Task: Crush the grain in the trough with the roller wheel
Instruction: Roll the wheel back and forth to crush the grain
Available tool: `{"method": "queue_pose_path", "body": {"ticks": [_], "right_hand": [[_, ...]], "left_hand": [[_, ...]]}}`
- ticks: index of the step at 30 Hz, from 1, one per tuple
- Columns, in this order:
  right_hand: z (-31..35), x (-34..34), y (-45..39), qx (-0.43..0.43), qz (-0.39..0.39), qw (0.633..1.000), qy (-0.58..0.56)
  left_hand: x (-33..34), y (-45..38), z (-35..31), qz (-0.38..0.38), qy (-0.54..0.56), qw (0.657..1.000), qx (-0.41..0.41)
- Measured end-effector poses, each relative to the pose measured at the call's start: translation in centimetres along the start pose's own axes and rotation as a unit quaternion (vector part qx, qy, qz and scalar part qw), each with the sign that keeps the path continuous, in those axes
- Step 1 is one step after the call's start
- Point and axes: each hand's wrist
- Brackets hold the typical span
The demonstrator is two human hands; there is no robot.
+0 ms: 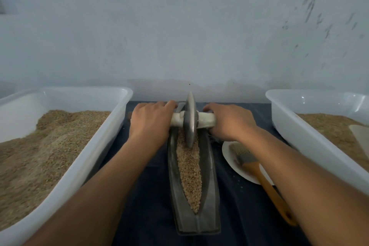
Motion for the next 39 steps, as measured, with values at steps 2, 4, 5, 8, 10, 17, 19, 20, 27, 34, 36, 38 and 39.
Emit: {"method": "queue_pose_path", "body": {"ticks": [2, 4, 5, 8, 10, 17, 19, 20, 27, 34, 36, 38, 39], "right_hand": [[0.3, 0.1, 0.7, 0.008, -0.003, 1.0, 0.01], [0.6, 0.2, 1.7, 0.007, -0.024, 0.999, 0.019], [0.8, 0.3, 2.3, 0.006, -0.037, 0.999, 0.023], [1.1, 0.2, 4.2, 0.0, -0.056, 0.998, 0.031], [1.2, 0.0, 5.8, -0.006, -0.063, 0.997, 0.036], [2.0, -1.3, 12.1, -0.043, -0.091, 0.995, 0.02], [2.1, -1.9, 13.3, -0.05, -0.101, 0.993, 0.032], [2.2, -2.1, 13.7, -0.054, -0.106, 0.992, 0.039], [2.6, -2.3, 13.5, -0.075, -0.116, 0.987, 0.085], [2.5, -1.2, 8.5, -0.065, -0.097, 0.99, 0.079], [2.2, -0.8, 7.0, -0.049, -0.082, 0.993, 0.065], [1.7, -0.4, 5.6, -0.038, -0.067, 0.995, 0.058], [1.5, -0.2, 5.0, -0.031, -0.06, 0.996, 0.057]], "left_hand": [[-0.4, 0.8, -0.3, 0.007, -0.02, 1.0, -0.011], [-0.8, 1.6, -0.5, 0.024, -0.032, 0.999, -0.025], [-1.0, 2.1, -0.6, 0.029, -0.036, 0.999, -0.028], [-1.7, 3.7, -0.7, 0.031, -0.04, 0.999, -0.019], [-2.4, 4.9, -0.8, 0.026, -0.029, 0.999, -0.01], [-5.3, 8.3, -1.0, 0.009, -0.024, 0.999, 0.024], [-5.8, 8.6, -1.0, 0.02, -0.017, 0.999, 0.02], [-6.0, 8.6, -0.9, 0.025, -0.014, 0.999, 0.017], [-5.3, 8.6, -0.4, 0.048, -0.004, 0.999, 0.017], [-2.6, 6.2, 0.3, 0.081, 0.024, 0.996, -0.017], [-1.9, 4.9, 0.3, 0.076, 0.02, 0.997, -0.012], [-1.3, 3.6, 0.3, 0.062, 0.01, 0.998, 0.0], [-1.0, 3.0, 0.2, 0.055, 0.007, 0.998, 0.006]]}}
Point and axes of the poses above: each hand's wrist, its own y-axis away from the middle knuckle, its own x-axis out of the palm, z = x × y, and after that the axes turned 1 degree about -x, right-handed
